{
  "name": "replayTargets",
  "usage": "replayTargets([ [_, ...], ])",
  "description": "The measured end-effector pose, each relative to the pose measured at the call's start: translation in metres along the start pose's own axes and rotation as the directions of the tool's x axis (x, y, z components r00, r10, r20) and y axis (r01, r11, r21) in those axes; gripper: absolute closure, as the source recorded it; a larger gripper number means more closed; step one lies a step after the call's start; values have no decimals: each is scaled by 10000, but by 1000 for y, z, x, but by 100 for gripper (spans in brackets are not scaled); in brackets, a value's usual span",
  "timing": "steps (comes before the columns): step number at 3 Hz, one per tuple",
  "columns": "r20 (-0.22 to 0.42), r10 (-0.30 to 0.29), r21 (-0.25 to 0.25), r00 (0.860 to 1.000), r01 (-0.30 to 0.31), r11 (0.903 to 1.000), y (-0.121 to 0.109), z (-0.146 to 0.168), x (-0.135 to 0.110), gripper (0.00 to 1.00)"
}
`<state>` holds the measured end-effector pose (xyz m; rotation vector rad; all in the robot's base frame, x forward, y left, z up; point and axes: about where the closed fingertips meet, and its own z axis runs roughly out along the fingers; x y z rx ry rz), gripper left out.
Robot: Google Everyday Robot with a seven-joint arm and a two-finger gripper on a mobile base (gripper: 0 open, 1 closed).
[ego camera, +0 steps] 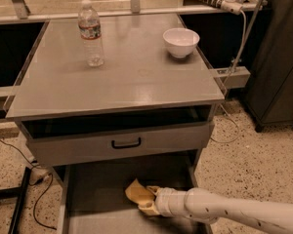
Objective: Place sponge into middle drawer
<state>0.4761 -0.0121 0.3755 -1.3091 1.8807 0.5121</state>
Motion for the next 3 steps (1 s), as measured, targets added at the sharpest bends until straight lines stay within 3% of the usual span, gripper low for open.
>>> replayTargets([
  [1, 0, 0, 0, 10000, 0, 10000, 0, 0, 0, 12],
  [2, 0, 0, -1, 10000, 0, 10000, 0, 0, 0, 0],
  [3, 0, 0, -1, 10000, 0, 10000, 0, 0, 0, 0],
])
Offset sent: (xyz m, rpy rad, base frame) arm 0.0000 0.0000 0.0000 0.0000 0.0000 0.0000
